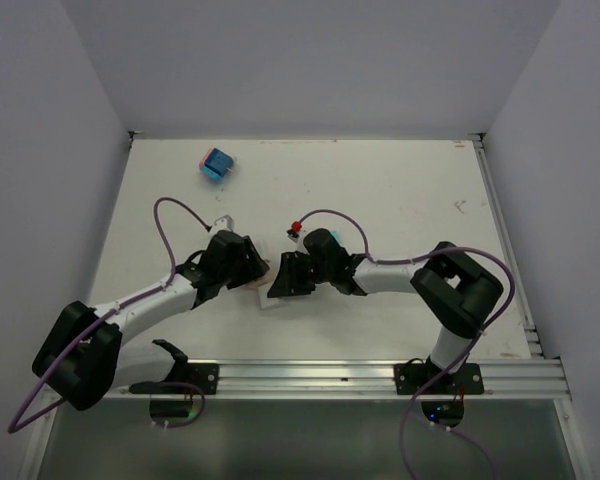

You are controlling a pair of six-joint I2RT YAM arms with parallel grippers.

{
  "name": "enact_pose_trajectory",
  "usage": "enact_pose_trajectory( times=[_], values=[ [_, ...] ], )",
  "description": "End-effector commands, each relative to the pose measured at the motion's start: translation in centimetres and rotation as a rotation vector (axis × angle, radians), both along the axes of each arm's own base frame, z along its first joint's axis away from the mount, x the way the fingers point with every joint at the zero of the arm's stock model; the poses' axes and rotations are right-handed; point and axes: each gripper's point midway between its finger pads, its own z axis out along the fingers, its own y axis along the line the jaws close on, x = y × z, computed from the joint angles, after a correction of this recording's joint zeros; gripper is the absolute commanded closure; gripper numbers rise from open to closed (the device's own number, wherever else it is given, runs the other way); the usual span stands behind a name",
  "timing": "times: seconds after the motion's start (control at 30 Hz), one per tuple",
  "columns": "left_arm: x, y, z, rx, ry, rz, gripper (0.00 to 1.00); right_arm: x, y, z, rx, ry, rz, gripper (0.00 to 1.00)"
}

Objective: Pull the plug off the socket

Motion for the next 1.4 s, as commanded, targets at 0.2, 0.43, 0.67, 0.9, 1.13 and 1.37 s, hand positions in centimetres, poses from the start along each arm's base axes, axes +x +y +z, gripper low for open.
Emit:
enact_pose_trajectory(
  times=[0.2,0.43,0.67,0.9,1.13,1.37],
  values=[
    [5.7,1.7,4.6,0.102,-0.263,0.075,1.0,-6.9,-1.9,-1.8,-0.1,0.207,0.239,1.0],
    [5.4,2.8,4.0,0.19,-0.276,0.049,1.0,-7.4,-3.0,-0.8,-0.093,0.231,0.271,1.0],
    [5.0,3.7,3.2,0.218,-0.258,0.065,1.0,-7.6,-3.6,-0.2,-0.101,0.229,0.299,1.0],
    [6.0,3.5,4.0,0.212,-0.274,0.089,1.0,-8.8,-4.3,-0.9,-0.118,0.28,0.338,1.0],
    [6.6,4.4,4.2,0.213,-0.271,0.179,1.0,-9.4,-4.8,-1.3,-0.128,0.309,0.347,1.0],
    [6.8,5.1,3.5,0.188,-0.251,0.275,1.0,-9.7,-4.9,-1.3,-0.128,0.327,0.356,1.0]
  ],
)
